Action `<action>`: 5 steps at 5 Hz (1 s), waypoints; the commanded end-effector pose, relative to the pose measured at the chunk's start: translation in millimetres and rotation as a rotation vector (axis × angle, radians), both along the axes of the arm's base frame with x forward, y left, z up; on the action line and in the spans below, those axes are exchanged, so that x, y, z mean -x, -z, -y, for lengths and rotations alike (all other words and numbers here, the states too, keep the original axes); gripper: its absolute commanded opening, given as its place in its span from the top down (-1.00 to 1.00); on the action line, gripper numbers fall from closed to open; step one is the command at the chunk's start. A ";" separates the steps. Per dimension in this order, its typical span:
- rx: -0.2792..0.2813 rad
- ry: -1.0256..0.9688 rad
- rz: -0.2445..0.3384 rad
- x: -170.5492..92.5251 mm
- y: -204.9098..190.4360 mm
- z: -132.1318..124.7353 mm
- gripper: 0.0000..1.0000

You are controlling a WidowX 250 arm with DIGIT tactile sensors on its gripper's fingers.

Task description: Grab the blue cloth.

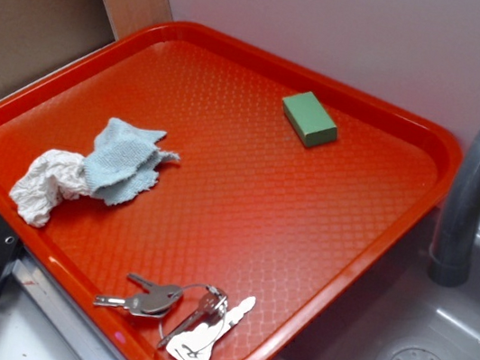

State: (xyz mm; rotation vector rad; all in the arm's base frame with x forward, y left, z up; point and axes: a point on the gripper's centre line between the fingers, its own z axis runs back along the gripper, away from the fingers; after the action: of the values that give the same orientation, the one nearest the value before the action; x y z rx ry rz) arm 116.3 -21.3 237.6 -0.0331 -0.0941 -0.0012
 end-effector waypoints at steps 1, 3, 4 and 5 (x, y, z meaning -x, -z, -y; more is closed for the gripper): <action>0.000 0.000 0.000 0.0 0.0 0.0 -1.00; 0.055 -0.095 -0.063 -60.7 94.8 -5.0 -1.00; 0.087 -0.347 -0.134 -77.0 146.4 -15.6 -1.00; -0.025 -0.606 -0.009 -79.7 179.6 -18.3 -1.00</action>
State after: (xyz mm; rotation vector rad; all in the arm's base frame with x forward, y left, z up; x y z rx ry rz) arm 194.4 -9.3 51.8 0.0245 -0.0549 0.6217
